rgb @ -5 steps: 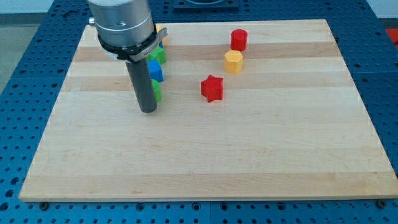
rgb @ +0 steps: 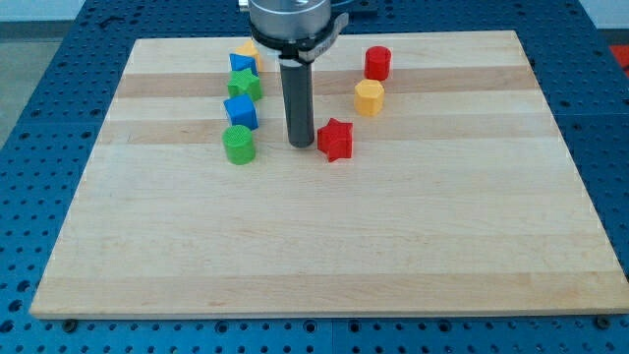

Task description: Move your arm towards the yellow heart

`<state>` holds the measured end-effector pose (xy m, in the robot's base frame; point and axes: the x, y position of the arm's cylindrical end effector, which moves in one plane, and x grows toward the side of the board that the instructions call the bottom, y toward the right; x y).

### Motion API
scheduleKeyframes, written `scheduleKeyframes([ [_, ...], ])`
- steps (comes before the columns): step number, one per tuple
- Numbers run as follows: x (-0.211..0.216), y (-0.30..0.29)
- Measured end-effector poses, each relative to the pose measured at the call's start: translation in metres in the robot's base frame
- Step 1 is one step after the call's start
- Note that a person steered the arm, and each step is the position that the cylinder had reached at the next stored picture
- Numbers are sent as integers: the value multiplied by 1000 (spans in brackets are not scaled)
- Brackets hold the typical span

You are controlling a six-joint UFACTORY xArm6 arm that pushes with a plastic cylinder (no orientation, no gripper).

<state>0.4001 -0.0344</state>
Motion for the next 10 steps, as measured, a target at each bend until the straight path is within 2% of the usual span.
scheduleKeyframes([
  [1,-10,0],
  [2,-52,2],
  [3,-52,2],
  [4,-93,-1],
  [5,-109,-4],
  [7,-189,-19],
  [8,-208,-34],
  [10,-207,-78],
])
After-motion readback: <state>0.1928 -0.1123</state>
